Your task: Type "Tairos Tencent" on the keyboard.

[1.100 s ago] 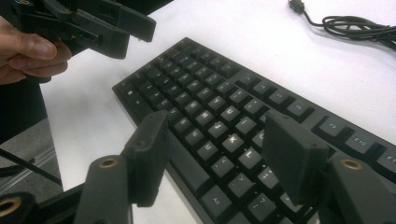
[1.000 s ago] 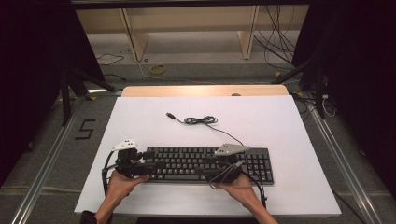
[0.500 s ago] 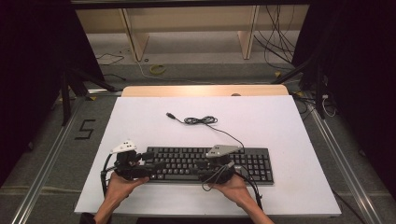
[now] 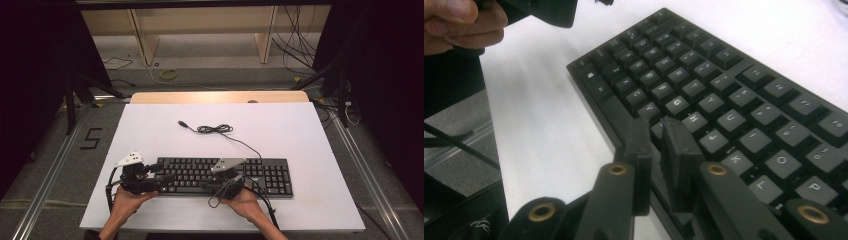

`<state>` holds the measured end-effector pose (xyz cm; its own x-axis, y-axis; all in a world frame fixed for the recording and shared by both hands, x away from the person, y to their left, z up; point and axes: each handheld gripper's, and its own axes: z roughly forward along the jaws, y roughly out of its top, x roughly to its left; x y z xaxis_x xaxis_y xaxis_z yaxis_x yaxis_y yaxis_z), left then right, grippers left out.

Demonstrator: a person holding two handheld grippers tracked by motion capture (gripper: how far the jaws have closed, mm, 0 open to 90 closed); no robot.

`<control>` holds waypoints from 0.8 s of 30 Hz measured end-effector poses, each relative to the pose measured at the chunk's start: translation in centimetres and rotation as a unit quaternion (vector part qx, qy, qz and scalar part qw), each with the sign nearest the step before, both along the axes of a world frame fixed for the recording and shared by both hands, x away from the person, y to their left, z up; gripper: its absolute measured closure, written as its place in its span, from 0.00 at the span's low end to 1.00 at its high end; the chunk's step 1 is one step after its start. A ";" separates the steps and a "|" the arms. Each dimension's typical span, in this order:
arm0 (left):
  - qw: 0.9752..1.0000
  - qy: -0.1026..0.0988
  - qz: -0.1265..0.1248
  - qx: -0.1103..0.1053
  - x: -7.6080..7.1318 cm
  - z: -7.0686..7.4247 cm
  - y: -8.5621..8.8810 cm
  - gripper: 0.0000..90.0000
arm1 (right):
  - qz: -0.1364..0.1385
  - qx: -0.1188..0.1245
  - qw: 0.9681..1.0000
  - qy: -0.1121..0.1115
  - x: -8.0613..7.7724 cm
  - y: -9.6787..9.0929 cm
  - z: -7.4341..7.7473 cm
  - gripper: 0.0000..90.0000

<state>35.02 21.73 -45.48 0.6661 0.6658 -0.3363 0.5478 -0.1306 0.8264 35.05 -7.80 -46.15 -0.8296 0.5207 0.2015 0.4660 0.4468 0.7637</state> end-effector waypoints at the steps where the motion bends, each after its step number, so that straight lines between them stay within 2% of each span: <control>1: 1.000 0.000 0.000 -0.001 0.0 0.0 0.0 0.30 | 0.001 -0.002 1.000 0.001 0.0 0.1 -0.1 0.94; 7: 1.000 -0.003 -0.003 0.000 -0.2 -0.1 0.1 0.30 | 0.001 -0.018 1.000 0.002 0.1 0.7 -0.6 1.00; 18: 1.000 -0.003 -0.002 -0.002 -0.4 -0.2 0.2 0.30 | 0.002 -0.042 0.999 0.001 0.5 1.5 -1.5 1.00; 24: 1.000 -0.004 -0.002 -0.001 -0.5 -0.2 0.3 0.30 | 0.000 -0.042 0.999 0.002 0.6 1.6 -1.6 1.00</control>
<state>34.52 21.98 -45.70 0.6713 0.6623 -0.3327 0.5414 -0.1316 0.8304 35.69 -6.23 -47.80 -0.8285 0.5368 0.1594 0.4689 0.5095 0.7214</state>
